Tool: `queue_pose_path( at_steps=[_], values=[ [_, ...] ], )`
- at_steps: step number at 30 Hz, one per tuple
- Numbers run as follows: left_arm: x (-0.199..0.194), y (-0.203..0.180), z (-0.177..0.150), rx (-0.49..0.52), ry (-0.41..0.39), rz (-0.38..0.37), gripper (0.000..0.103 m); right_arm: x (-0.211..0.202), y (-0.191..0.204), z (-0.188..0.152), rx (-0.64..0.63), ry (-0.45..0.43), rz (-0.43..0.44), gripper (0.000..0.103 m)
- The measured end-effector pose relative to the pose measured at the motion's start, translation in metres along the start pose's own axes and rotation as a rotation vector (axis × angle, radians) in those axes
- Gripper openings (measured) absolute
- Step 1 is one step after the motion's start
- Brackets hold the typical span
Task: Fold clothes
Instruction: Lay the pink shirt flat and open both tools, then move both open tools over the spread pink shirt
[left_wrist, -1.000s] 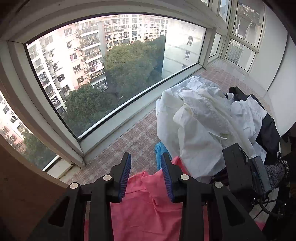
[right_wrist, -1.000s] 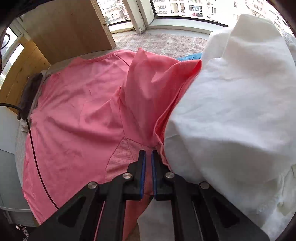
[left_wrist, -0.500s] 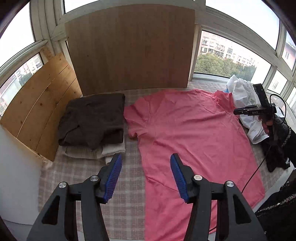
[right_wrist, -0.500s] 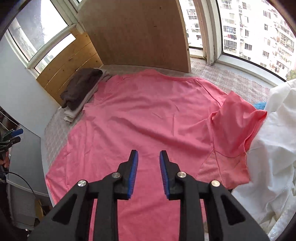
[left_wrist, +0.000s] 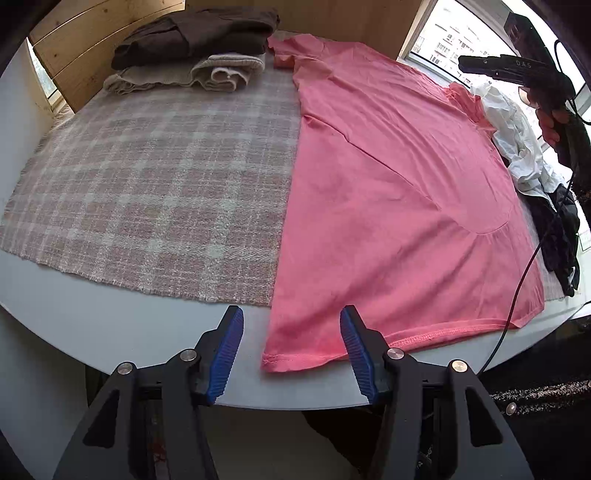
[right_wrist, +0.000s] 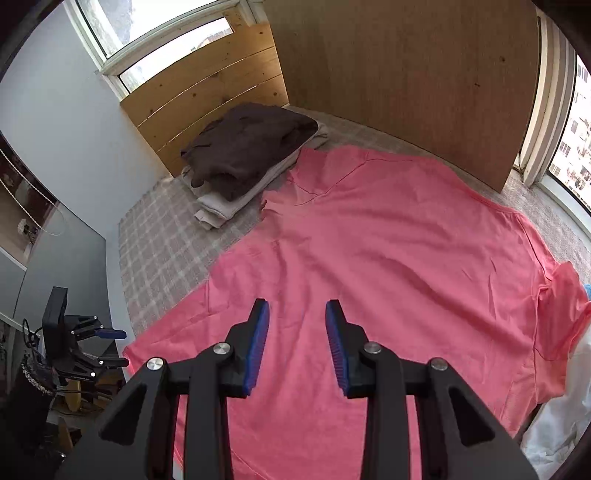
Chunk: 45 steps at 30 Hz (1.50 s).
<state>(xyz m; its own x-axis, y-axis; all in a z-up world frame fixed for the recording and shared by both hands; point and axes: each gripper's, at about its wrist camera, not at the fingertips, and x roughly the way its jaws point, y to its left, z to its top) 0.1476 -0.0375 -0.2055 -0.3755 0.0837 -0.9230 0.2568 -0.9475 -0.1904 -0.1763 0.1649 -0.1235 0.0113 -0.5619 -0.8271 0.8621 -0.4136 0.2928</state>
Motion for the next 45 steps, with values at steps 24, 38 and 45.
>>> queue_pose_path(
  at_steps=[24,38,45],
  values=[
    [0.016,-0.078,-0.042,0.484,0.111,-0.193,0.051,0.028,0.128,-0.270,-0.007,0.179,-0.111,0.013],
    [-0.021,-0.054,-0.029,0.217,-0.026,-0.020,0.052,-0.050,0.110,-0.175,-0.009,-0.009,0.009,0.016],
    [-0.002,-0.030,-0.016,0.113,-0.056,0.077,0.054,-0.048,0.071,-0.007,0.008,-0.127,-0.146,0.051]
  ],
)
